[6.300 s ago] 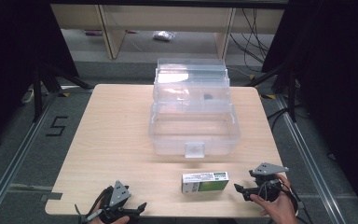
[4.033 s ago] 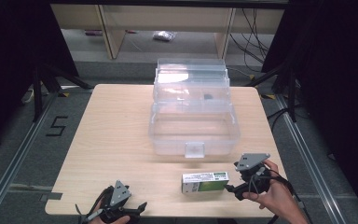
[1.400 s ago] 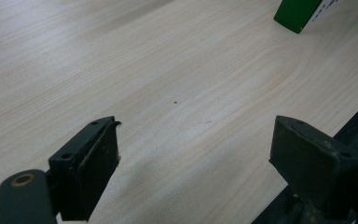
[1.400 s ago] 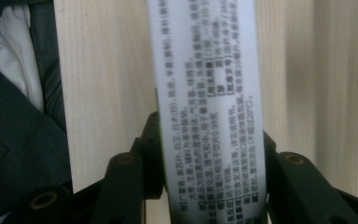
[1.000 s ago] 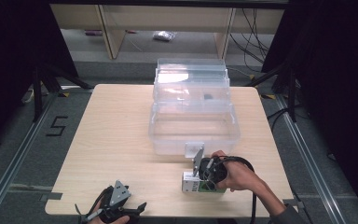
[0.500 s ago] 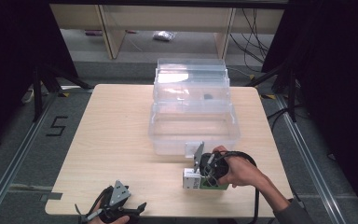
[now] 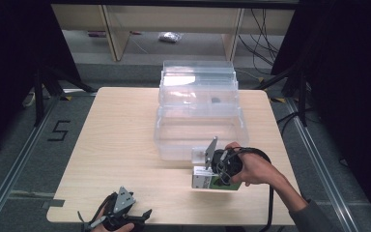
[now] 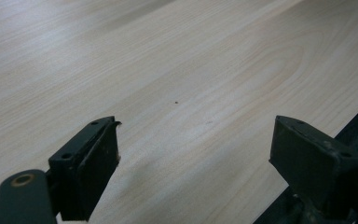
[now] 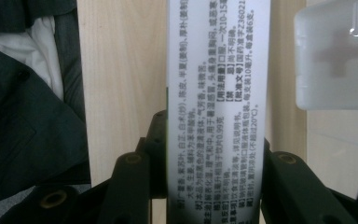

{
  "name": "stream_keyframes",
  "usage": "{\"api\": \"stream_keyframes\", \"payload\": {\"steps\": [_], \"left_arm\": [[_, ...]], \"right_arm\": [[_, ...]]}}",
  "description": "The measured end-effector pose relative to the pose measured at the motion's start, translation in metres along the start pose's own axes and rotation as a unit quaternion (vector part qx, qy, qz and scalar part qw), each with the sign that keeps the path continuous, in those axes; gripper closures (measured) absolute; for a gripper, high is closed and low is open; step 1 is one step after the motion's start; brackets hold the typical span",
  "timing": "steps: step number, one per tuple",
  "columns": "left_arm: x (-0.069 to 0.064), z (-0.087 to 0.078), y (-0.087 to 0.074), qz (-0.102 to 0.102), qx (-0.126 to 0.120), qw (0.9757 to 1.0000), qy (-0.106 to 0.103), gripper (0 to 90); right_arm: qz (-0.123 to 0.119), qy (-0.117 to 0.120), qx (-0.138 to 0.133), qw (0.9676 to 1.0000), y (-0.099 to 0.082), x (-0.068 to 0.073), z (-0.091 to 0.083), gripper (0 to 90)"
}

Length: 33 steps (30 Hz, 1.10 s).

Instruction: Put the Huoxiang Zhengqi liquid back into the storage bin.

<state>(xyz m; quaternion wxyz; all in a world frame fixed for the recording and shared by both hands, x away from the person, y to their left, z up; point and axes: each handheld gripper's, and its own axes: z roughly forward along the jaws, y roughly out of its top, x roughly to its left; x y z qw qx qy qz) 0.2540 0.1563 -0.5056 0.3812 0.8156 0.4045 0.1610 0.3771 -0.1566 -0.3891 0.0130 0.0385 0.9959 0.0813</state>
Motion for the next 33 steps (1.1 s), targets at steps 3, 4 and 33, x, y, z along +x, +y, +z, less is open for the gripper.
{"api": "stream_keyframes", "payload": {"steps": [3,4,33], "left_arm": [[0.003,-0.003,0.001,0.023,0.021,0.9995,0.000,14.8],[0.003,-0.003,0.001,0.022,0.020,0.9996,0.000,14.8],[0.003,-0.003,0.000,0.020,0.014,0.9997,-0.001,14.8]], "right_arm": [[0.011,-0.003,-0.002,0.9999,-0.001,-0.004,-0.009,64.9],[0.015,-0.002,-0.001,0.9999,-0.001,-0.004,-0.011,64.8],[0.016,-0.019,-0.032,0.9992,0.008,-0.031,-0.070,64.8]]}}
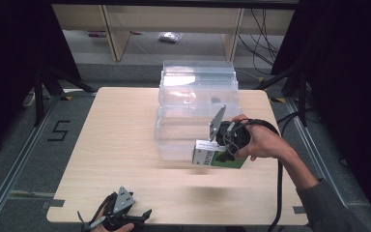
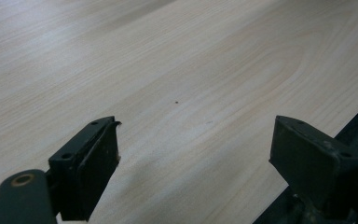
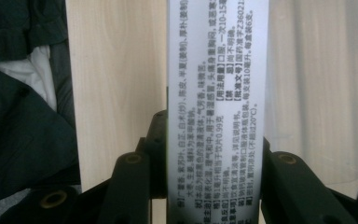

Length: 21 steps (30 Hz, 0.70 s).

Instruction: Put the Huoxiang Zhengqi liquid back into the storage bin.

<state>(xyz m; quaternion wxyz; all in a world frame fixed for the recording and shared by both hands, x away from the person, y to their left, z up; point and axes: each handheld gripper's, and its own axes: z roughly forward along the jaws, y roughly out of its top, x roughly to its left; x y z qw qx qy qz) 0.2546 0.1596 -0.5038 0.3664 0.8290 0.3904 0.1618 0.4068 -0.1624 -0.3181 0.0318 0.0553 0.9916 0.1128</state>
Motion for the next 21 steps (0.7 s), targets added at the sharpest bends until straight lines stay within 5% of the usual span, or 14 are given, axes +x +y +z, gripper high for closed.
{"api": "stream_keyframes", "payload": {"steps": [7,8,12,13,15,18,21], "left_arm": [[0.002,-0.001,0.000,0.011,0.010,0.9999,0.003,14.8],[0.001,0.001,0.000,0.004,0.005,1.0000,0.006,14.8],[-0.003,0.003,0.000,-0.021,-0.016,0.9997,0.000,14.8],[0.000,0.001,-0.001,-0.004,-0.003,1.0000,0.005,14.8],[-0.002,0.002,0.000,-0.009,-0.005,0.9999,0.006,14.8],[-0.002,0.002,-0.001,-0.014,-0.012,0.9998,0.000,14.8],[-0.001,0.002,0.000,-0.011,-0.009,0.9999,0.007,14.8]], "right_arm": [[0.004,-0.003,-0.008,1.0000,0.000,-0.017,-0.010,64.9],[0.022,-0.007,-0.006,0.9997,0.000,-0.017,-0.011,64.9],[0.011,-0.007,-0.008,0.9999,-0.001,-0.028,-0.014,64.9],[0.027,-0.008,-0.005,0.9996,-0.001,-0.029,-0.016,64.9],[0.009,-0.010,-0.006,0.9999,-0.001,-0.036,-0.015,64.9],[0.032,-0.011,-0.003,0.9994,-0.002,-0.041,-0.016,64.9],[0.023,-0.014,-0.008,0.9996,-0.004,-0.051,-0.016,64.9]]}}
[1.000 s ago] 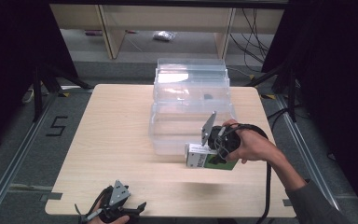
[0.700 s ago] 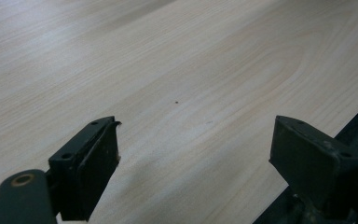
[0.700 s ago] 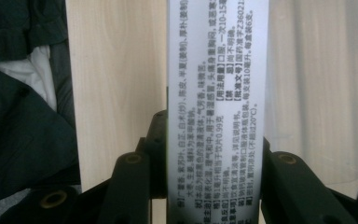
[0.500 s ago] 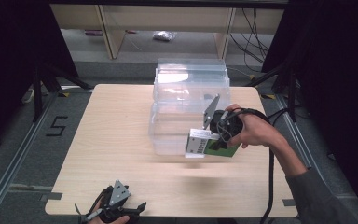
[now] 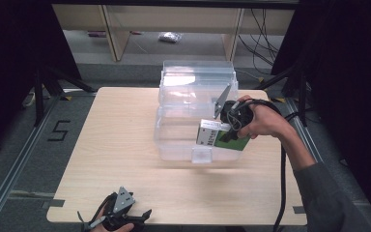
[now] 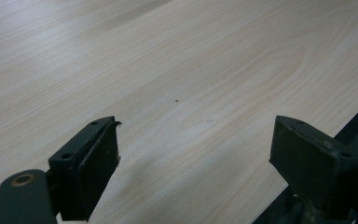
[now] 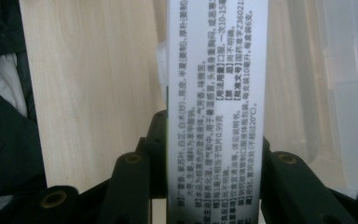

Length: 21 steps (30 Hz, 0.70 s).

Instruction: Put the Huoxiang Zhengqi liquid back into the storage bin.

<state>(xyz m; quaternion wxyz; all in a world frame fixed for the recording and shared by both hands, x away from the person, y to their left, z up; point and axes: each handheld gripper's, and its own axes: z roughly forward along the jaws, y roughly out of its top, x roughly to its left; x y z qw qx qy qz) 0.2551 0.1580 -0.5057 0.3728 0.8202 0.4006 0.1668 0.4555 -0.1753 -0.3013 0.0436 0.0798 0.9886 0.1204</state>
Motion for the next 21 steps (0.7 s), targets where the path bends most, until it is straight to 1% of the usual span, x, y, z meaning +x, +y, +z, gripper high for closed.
{"api": "stream_keyframes", "payload": {"steps": [1,2,3,4,5,6,7,8,9,10,11,12,13,14,15,16,17,19,20,21], "left_arm": [[0.000,0.000,0.000,0.001,0.001,1.0000,-0.002,14.8],[0.000,0.000,0.000,0.000,0.001,1.0000,-0.001,14.8],[0.000,0.001,0.000,0.001,0.000,1.0000,-0.002,14.8],[0.000,0.001,0.000,0.002,0.003,1.0000,-0.004,14.8],[-0.001,0.001,0.000,-0.006,-0.004,0.9999,-0.009,14.8],[-0.001,0.001,0.000,-0.006,-0.004,0.9999,-0.009,14.8],[0.000,0.000,0.000,0.003,0.002,1.0000,-0.004,14.8],[0.000,0.001,0.000,0.001,0.001,1.0000,-0.002,14.8],[0.000,0.001,0.000,-0.002,0.000,1.0000,-0.007,14.8],[0.000,0.001,0.000,-0.002,0.000,1.0000,-0.007,14.8],[-0.001,0.001,0.000,-0.006,-0.005,0.9999,-0.010,14.8],[0.000,0.001,0.000,0.002,0.002,1.0000,-0.003,14.8],[0.000,0.001,0.000,-0.001,0.000,1.0000,-0.004,14.8],[0.000,0.000,0.000,-0.001,0.002,1.0000,-0.008,14.8],[0.000,0.001,0.000,-0.003,0.001,1.0000,-0.008,14.8],[0.000,0.000,0.000,-0.002,0.002,1.0000,-0.008,14.8],[-0.001,0.001,0.000,-0.006,-0.003,0.9999,-0.009,14.8],[-0.001,0.001,0.000,-0.006,-0.007,0.9999,-0.010,14.8],[-0.001,0.001,0.000,-0.005,-0.003,0.9999,-0.010,14.8],[0.001,-0.001,0.000,0.013,0.012,0.9998,-0.008,14.8]], "right_arm": [[0.011,-0.001,0.001,0.9999,-0.001,0.000,0.000,64.9],[0.016,-0.004,0.002,0.9999,-0.001,-0.002,0.000,64.9],[0.000,-0.004,-0.002,1.0000,-0.001,-0.007,0.001,64.9],[0.017,-0.005,-0.001,0.9998,-0.002,-0.006,0.001,64.9],[0.016,-0.007,0.001,0.9998,-0.002,-0.009,0.001,64.9],[0.016,-0.007,0.001,0.9998,-0.002,-0.009,0.001,64.9],[0.004,-0.006,-0.002,1.0000,-0.002,-0.015,0.004,64.9],[0.024,-0.007,0.005,0.9997,-0.003,-0.016,0.005,64.9],[0.020,-0.007,0.001,0.9998,-0.004,-0.021,0.008,64.9],[0.020,-0.007,0.001,0.9998,-0.004,-0.021,0.008,64.9],[0.022,-0.011,0.003,0.9997,-0.005,-0.026,0.012,64.9],[0.020,-0.013,0.008,0.9997,-0.005,-0.029,0.013,64.9],[0.026,-0.012,0.013,0.9995,-0.006,-0.030,0.013,64.9],[0.022,-0.010,0.005,0.9997,-0.006,-0.033,0.016,64.9],[0.018,-0.010,0.003,0.9998,-0.006,-0.035,0.017,64.9],[0.024,-0.007,0.001,0.9997,-0.006,-0.036,0.018,64.9],[0.012,-0.011,0.008,0.9998,-0.006,-0.039,0.020,64.9],[0.011,-0.011,0.010,0.9998,-0.006,-0.042,0.022,64.9],[0.019,-0.015,0.015,0.9996,-0.006,-0.044,0.024,64.9],[0.019,-0.014,0.016,0.9996,-0.006,-0.045,0.025,64.9]]}}
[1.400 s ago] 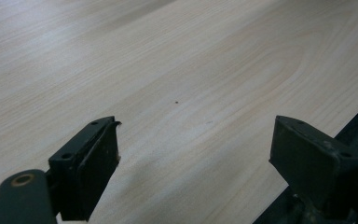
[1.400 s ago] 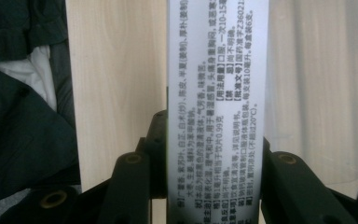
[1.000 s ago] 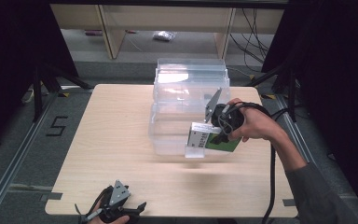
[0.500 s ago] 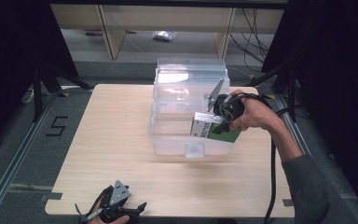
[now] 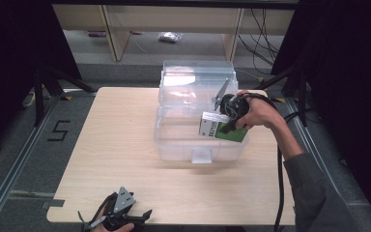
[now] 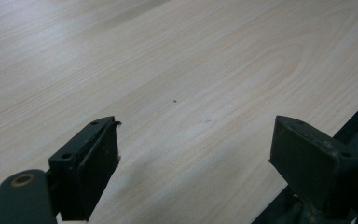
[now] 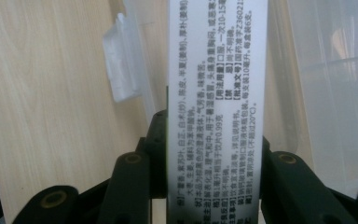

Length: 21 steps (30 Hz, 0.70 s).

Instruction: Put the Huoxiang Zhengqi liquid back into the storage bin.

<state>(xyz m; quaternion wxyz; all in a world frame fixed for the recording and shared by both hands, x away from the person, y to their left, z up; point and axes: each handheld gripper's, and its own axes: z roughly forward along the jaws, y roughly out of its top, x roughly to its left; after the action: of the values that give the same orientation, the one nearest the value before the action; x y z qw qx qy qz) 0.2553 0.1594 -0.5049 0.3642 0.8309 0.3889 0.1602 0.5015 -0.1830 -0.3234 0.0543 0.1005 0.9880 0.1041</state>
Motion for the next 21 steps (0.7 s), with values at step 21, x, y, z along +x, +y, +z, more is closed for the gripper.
{"api": "stream_keyframes", "payload": {"steps": [21], "left_arm": [[0.000,-0.002,0.000,-0.003,-0.008,1.0000,-0.003,14.8]], "right_arm": [[0.006,0.010,0.020,0.9997,0.001,-0.018,0.031,64.8]]}}
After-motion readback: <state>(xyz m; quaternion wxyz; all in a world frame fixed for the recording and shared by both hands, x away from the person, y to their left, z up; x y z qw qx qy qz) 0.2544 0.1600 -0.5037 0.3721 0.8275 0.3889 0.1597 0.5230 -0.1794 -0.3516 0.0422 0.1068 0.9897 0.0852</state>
